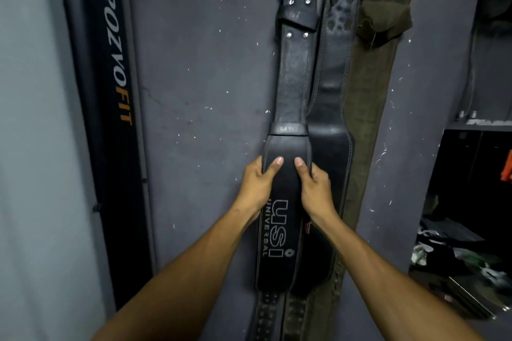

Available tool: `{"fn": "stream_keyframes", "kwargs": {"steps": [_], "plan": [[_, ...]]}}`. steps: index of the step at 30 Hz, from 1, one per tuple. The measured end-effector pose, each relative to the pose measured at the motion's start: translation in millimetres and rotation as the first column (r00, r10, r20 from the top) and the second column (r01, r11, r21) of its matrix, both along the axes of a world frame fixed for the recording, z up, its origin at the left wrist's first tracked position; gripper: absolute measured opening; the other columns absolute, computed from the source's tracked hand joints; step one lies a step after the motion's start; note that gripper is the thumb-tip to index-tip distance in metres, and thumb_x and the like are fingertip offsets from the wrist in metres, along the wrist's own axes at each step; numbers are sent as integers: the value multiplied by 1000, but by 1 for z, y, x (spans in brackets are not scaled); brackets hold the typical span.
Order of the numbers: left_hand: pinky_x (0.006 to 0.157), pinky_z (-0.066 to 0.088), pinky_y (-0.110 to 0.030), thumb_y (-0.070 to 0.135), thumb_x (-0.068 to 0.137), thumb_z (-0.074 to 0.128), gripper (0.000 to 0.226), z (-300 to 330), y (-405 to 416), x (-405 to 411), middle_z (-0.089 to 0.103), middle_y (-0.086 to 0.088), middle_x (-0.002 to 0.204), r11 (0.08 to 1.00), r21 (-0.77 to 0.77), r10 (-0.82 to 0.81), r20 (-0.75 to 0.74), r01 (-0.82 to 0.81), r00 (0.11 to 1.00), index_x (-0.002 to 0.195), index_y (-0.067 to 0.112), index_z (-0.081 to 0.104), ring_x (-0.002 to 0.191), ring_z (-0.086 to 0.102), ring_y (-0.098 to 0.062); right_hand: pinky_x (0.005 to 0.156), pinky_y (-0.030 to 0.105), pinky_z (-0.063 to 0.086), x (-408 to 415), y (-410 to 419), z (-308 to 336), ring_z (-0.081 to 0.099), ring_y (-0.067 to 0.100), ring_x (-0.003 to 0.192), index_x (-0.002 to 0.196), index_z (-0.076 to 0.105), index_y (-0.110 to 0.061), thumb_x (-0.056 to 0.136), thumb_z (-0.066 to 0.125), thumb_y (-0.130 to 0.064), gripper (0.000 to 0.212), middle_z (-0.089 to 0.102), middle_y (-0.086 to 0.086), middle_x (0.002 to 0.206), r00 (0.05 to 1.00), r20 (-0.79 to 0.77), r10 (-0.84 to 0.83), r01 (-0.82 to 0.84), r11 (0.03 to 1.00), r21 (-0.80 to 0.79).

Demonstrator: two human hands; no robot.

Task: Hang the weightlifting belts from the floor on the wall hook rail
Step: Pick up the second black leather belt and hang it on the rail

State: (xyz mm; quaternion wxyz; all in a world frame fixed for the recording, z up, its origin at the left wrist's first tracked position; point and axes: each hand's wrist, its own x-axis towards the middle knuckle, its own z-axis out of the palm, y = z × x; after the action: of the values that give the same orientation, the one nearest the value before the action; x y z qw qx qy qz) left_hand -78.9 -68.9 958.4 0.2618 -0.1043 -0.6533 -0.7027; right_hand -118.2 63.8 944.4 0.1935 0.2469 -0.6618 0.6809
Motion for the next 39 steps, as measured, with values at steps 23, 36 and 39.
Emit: {"fn": "stream_keyframes", "kwargs": {"steps": [23, 36, 39], "plan": [[92, 61, -38, 10, 103, 58, 23, -139, 12, 79, 77, -18, 117, 976, 194, -148, 228, 104, 962, 124, 3, 65, 106, 75, -30, 91, 46, 62, 74, 27, -103, 79, 18, 98, 115, 75, -20, 99, 70, -27, 19, 82, -2, 106, 972, 229, 60, -59, 998, -9], [93, 57, -25, 1, 97, 67, 30, -233, 17, 127, 78, -1, 117, 985, -17, -151, 408, 172, 901, 123, 16, 70, 113, 73, -15, 97, 22, 56, 119, 67, -203, 74, 5, 110, 123, 69, -20, 90, 76, -1, 39, 79, -17, 113, 926, 347, 148, -236, 945, 227], [98, 57, -28, 5, 97, 68, 30, -232, 19, 131, 77, -1, 120, 985, -42, -135, 414, 167, 900, 124, 17, 69, 117, 72, -17, 97, 19, 55, 125, 69, -202, 73, 6, 112, 126, 69, -19, 91, 77, -6, 38, 79, -15, 113, 930, 337, 148, -231, 947, 222]]}}
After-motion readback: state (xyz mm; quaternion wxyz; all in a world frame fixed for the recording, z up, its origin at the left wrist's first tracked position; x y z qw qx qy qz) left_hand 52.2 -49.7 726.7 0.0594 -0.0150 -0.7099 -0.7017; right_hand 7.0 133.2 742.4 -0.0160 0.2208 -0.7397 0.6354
